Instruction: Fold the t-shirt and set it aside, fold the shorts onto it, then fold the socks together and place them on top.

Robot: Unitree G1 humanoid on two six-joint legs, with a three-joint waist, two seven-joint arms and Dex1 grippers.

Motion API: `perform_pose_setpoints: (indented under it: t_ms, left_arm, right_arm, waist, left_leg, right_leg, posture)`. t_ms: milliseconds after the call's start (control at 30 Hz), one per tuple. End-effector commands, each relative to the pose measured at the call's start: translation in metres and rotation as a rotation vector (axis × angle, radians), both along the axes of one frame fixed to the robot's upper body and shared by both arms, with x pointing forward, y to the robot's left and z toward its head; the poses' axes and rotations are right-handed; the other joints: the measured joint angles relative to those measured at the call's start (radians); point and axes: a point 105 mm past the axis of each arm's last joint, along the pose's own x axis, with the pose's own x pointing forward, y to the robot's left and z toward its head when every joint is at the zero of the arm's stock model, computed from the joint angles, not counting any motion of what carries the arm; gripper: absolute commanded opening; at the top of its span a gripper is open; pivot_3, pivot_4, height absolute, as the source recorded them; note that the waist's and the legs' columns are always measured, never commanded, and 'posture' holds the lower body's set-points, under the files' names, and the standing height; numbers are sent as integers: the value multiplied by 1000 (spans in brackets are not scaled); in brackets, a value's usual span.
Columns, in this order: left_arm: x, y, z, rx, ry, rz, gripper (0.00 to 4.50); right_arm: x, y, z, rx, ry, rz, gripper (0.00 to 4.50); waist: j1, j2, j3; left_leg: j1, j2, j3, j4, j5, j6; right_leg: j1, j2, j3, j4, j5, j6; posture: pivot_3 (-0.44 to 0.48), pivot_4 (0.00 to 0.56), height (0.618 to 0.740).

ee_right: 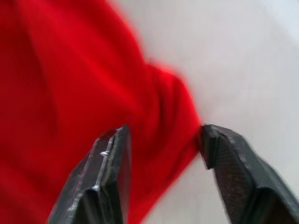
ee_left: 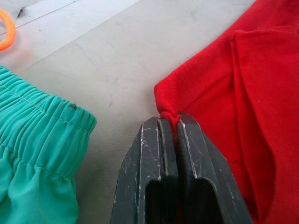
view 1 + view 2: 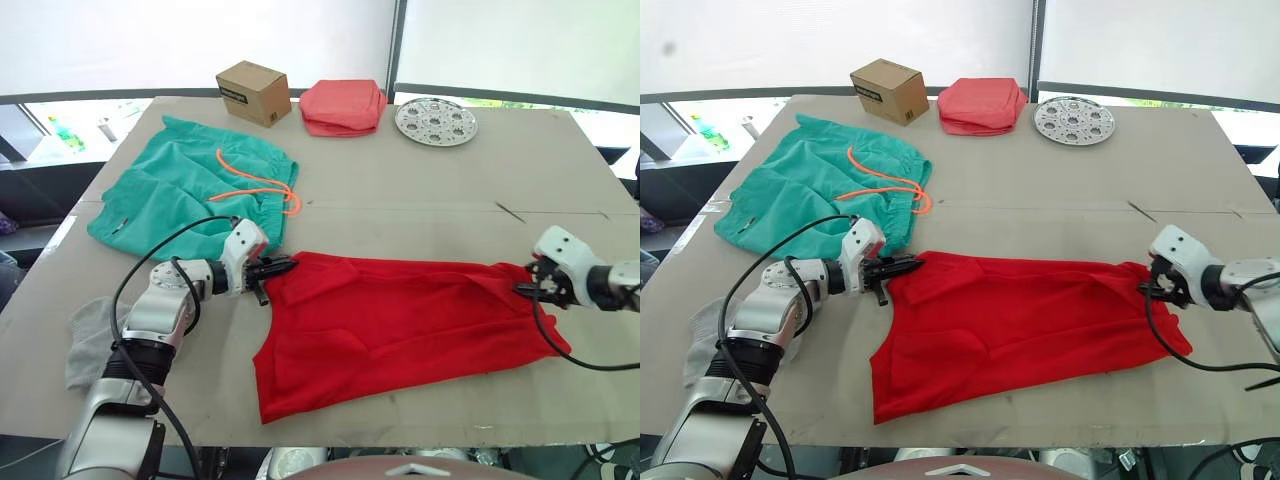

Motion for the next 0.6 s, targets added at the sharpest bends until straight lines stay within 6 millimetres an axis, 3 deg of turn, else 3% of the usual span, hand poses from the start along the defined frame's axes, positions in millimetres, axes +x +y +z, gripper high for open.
perform_pose_setpoints:
  t_ms: [33, 133, 233, 400, 467, 600]
  left_arm:
    - [0, 2, 0, 32, -8, 19, 0]
    - [0, 1, 0, 39, -14, 12, 0]
    - [0, 0, -2, 49, -13, 6, 0]
    - [-1, 2, -4, 76, -16, -3, 0]
    - [-1, 3, -5, 85, -17, 2, 0]
    - [-3, 8, -9, 115, -27, 5, 0]
  right_arm:
    - [7, 21, 41, 122, -102, 39, 2355]
    - [9, 35, 32, 137, -80, 55, 2355]
    - [12, 19, -1, -42, -45, 48, 2355]
    - [20, -11, -16, -270, -62, 63, 2355]
    - [23, -17, -10, -331, -84, 102, 2355]
    - [34, -28, 24, -483, -190, 121, 2355]
  waist:
    - [-3, 1, 0]
    - [-2, 0, -1]
    - [3, -1, -2]
    - [-1, 0, -2]
    - [-1, 0, -3]
    - [-2, 1, -2]
  left_leg:
    - [0, 0, 0, 0, 0, 0]
    - [2, 1, 0, 0, 0, 0]
    - [0, 1, -2, 0, 0, 0]
    - [-2, -2, 0, 0, 0, 1]
    - [-1, -2, 0, 0, 0, 1]
    - [0, -1, 1, 0, 0, 1]
  right_leg:
    - [0, 0, 0, 0, 0, 0]
    - [0, 1, 0, 0, 0, 0]
    - [0, 1, -1, 0, 0, 0]
    - [0, -2, -1, -1, 0, 0]
    - [0, -2, -1, -1, 0, 0]
    - [0, -2, -1, 0, -1, 1]
  posture:
    - [0, 150, 740]
    - [0, 150, 740]
    - [0, 150, 740]
    - [0, 150, 740]
    - [0, 150, 740]
    - [0, 150, 740]
